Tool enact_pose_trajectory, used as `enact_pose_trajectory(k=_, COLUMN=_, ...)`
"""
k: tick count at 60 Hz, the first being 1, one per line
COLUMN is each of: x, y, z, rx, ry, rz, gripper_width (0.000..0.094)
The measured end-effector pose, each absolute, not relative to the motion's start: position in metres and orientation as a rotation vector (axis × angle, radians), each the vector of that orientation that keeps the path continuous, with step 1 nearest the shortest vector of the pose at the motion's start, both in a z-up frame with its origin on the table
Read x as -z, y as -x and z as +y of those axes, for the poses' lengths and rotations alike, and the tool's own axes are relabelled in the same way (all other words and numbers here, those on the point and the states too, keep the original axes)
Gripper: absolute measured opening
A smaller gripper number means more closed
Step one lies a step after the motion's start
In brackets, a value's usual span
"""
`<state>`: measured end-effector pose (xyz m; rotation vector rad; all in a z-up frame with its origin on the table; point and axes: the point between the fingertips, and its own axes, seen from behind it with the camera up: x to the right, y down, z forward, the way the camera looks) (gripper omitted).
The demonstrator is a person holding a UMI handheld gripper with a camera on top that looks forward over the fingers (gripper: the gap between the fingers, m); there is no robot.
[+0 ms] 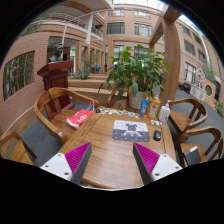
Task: Arrange mouse
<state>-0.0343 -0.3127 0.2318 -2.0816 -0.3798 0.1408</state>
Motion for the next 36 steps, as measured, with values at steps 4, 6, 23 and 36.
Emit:
enact_pose_trajectory(k=4, x=-0.215, y=0.026, z=-0.311, rx=-0.13, ry=2.116, rz=-0.366, gripper_width=0.085)
enact_pose_trajectory(k=6, x=-0.201, y=0.019, z=-0.305, rx=-0.127, ry=2.135, rz=-0.361, gripper_width=0.0849)
enact_pose_trajectory(k=23, x=-0.083, y=-0.095, z=-0.229, rx=-0.012, ry=2.3, rz=-0.182, gripper_width=0.0851)
enact_pose_trajectory(k=36, x=-0.04, y=-0.182, z=-0.107, rx=0.121, ry=2.261, rz=-0.048, gripper_width=0.0848)
